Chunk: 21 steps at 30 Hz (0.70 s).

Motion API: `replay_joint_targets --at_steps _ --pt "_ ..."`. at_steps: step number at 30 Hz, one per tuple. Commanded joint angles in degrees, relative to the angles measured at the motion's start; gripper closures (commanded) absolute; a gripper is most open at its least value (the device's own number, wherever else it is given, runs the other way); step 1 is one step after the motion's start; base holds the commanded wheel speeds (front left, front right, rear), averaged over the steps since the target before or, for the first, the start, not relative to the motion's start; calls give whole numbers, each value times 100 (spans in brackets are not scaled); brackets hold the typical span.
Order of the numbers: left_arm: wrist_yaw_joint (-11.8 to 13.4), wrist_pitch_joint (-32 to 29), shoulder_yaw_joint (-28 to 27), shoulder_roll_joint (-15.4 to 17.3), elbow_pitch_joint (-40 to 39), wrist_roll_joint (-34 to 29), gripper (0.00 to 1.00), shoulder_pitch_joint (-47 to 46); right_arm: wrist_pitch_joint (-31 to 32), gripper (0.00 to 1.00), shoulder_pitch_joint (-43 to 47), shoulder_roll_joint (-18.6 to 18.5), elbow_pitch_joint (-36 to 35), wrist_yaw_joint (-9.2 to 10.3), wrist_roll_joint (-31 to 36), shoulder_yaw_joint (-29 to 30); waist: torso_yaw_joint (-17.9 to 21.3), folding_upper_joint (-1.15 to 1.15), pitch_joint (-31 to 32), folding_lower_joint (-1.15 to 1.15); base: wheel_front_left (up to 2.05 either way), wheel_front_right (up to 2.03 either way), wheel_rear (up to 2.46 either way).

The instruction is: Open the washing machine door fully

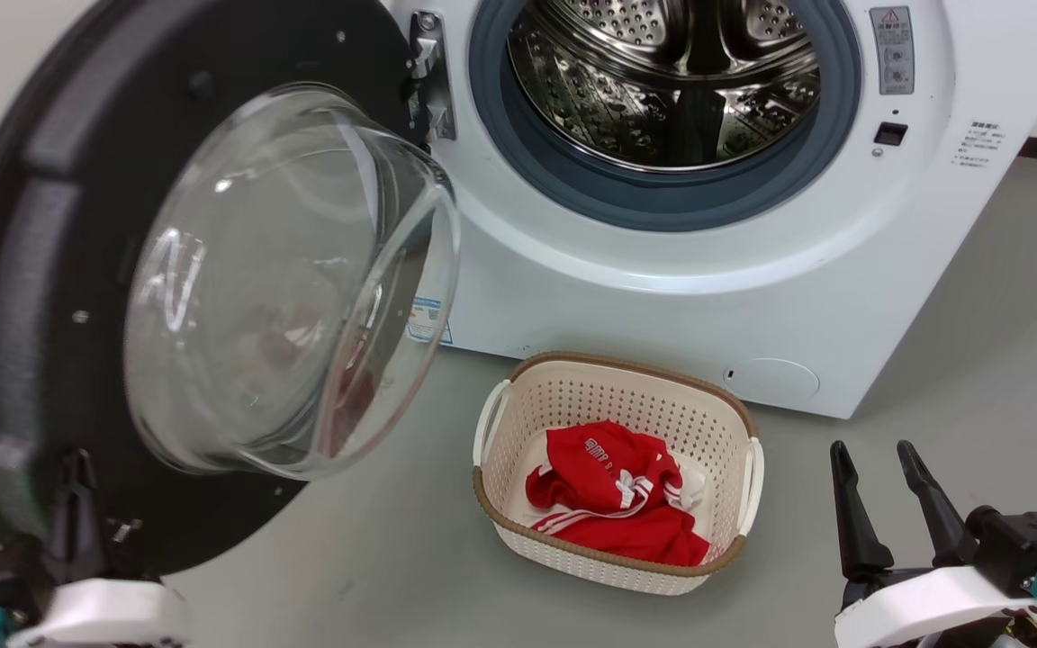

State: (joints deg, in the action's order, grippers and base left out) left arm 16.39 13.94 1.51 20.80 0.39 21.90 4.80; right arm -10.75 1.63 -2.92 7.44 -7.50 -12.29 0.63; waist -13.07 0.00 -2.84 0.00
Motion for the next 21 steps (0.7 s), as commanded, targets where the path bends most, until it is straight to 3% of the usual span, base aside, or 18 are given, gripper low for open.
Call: replay_joint_targets --at_steps 1,12,21 --pt "-23 41 -119 76 108 47 100 -185 6 0 -80 9 -23 2 6 -3 49 0 -49 0 0 0 0" --pt "-476 128 -787 663 1394 130 100 -1101 38 0 -250 9 -106 2 78 8 298 0 -370 0 0 0 0" --pt "-819 123 -1408 841 2294 -3 100 -1566 16 0 -344 9 -53 2 58 -23 449 0 -489 0 0 0 0"
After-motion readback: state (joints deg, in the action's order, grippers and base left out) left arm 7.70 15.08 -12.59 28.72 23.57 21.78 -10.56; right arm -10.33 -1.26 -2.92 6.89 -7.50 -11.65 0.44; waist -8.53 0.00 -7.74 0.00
